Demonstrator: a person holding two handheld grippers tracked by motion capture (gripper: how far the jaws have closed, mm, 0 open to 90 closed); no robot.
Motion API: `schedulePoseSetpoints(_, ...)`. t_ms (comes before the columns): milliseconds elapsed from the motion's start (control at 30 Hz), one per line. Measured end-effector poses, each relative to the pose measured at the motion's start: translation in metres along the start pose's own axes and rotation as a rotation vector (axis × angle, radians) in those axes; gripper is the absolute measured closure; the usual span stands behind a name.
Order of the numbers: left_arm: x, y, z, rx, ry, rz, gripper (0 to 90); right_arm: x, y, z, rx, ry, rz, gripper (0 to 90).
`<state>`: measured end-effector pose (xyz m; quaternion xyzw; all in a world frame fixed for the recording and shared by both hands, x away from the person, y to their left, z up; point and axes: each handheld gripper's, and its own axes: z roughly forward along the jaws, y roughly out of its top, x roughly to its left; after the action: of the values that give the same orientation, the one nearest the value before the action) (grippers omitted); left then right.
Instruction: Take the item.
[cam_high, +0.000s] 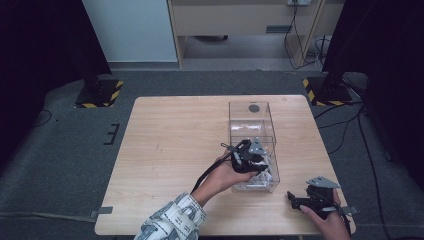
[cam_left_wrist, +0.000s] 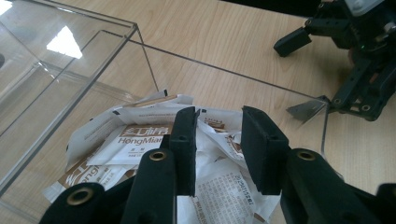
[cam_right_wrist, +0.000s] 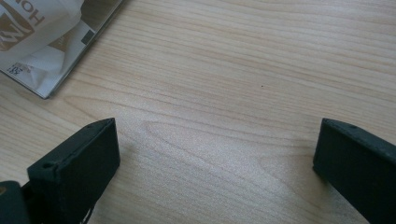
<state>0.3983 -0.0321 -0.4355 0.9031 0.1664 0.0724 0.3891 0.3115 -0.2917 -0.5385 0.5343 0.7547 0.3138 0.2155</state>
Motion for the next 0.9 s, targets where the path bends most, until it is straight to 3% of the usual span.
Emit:
schedulePoseSetpoints(500,-0.002,-0.003,0.013,0.08,-0.011,0.006,68.4,0.0,0.0,0.0,0.0,0.0,0.0,0.8)
schedulePoseSetpoints(633,-0.002,-0.003,0.013,0.077,-0.019,0.008,73.5,0.0,0.0,0.0,0.0,0.0,0.0,0.8)
schedulePoseSetpoints(667,-0.003,-0.003,0.012,0.08,-0.024,0.012,79.1,0.0,0.0,0.0,0.0,0.0,0.0,0.8)
schedulePoseSetpoints(833,-0.004,-0.003,0.013,0.081,-0.026,0.012,89.3,0.0,0.0,0.0,0.0,0.0,0.0,0.8)
schedulePoseSetpoints(900,-0.004,-0.003,0.013,0.08,-0.026,0.011,89.8,0.0,0.0,0.0,0.0,0.0,0.0,0.8)
